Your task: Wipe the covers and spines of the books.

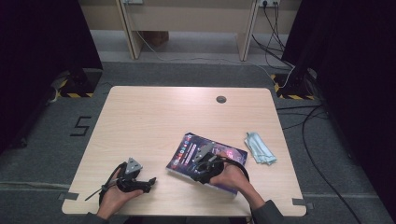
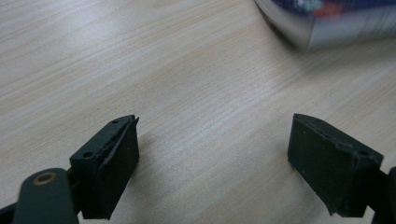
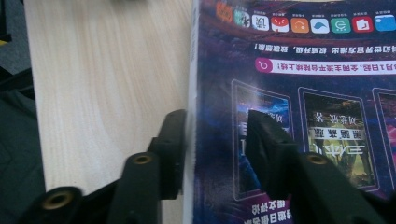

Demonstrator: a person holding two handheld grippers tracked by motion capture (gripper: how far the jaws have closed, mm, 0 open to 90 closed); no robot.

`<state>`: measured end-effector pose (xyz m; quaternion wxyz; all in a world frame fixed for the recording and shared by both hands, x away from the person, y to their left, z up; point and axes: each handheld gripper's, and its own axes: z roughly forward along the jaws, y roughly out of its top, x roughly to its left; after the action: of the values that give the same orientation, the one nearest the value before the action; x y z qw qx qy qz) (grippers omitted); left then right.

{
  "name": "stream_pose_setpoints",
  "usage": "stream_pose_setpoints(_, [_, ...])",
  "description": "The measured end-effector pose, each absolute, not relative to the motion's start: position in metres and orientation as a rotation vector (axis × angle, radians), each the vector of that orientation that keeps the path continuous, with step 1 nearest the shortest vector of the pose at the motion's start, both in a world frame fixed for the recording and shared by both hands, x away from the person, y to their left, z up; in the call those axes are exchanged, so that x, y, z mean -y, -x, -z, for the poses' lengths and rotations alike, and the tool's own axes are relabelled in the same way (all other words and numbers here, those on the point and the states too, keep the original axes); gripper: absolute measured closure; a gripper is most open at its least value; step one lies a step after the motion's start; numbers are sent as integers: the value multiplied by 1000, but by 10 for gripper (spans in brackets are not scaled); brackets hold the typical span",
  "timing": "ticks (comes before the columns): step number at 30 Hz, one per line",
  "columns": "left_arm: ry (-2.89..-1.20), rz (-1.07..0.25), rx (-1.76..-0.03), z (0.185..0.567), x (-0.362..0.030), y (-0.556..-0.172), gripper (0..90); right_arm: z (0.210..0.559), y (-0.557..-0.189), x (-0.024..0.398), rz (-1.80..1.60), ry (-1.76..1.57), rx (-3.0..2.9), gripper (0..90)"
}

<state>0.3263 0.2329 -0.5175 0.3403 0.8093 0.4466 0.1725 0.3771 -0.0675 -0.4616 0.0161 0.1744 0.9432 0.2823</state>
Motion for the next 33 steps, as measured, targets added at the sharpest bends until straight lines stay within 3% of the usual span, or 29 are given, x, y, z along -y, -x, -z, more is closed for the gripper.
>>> stream_pose_setpoints(13, [-2118,-433,-1161,515,-232,-327,183,457,-400,121,-869,-883,-2711,407])
stream_pose_setpoints(28, [-1993,-356,-1063,510,-204,-330,221,460,-396,185,-872,-1204,-2544,351])
stream_pose_setpoints(33, [-1955,-326,-1070,510,-194,-338,231,461,-392,186,-879,-1247,-2555,343])
